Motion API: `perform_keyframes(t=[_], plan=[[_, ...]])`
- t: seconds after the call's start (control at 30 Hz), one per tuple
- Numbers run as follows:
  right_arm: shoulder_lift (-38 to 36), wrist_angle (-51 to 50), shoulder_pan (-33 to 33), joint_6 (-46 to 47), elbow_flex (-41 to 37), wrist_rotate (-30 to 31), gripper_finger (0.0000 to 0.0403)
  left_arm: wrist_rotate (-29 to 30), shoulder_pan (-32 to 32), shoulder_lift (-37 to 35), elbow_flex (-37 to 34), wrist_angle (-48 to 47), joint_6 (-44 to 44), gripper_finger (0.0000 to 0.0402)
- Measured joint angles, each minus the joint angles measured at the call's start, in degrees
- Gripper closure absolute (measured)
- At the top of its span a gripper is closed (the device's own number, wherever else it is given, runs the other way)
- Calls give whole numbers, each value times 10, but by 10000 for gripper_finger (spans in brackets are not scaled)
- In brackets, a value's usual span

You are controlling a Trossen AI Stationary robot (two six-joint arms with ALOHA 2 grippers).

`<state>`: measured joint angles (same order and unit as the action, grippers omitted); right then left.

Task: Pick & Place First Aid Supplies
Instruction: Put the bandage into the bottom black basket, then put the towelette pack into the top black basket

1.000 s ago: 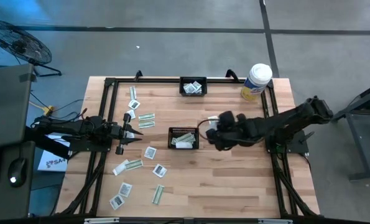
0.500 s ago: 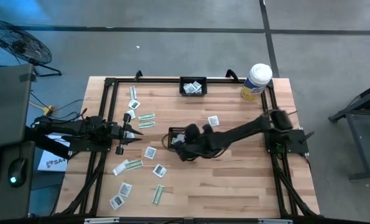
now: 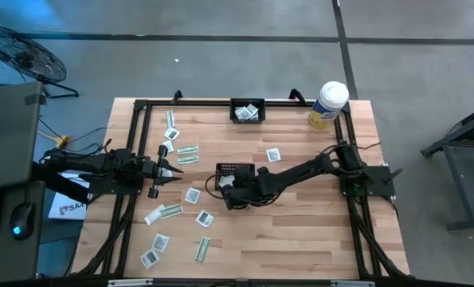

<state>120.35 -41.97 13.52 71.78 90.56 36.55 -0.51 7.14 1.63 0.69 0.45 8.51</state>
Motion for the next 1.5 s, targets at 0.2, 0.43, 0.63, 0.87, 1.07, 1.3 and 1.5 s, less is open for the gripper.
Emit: perform_keyframes(t=[0.2,0.43,0.63,0.87,1.07,1.3,1.5], plan=[[-73,-115,1,-22,0,31,275,0,0,0,0,0,0,309],[-169,-202,18,-11,-31,87,276,0,0,0,0,0,0,309],[-246,-128,19,26,-175,68,294,0,0,0,0,0,0,309],[-305,106,-22,-77,-357,33,314,0,0,0,0,0,0,309],[-316,251,-78,-172,-472,3,340,0,0,0,0,0,0,309],[-315,453,-150,-278,-575,-36,386,0,0,0,0,0,0,309],[-315,455,-187,-317,-586,-126,397,0,0,0,0,0,0,309]])
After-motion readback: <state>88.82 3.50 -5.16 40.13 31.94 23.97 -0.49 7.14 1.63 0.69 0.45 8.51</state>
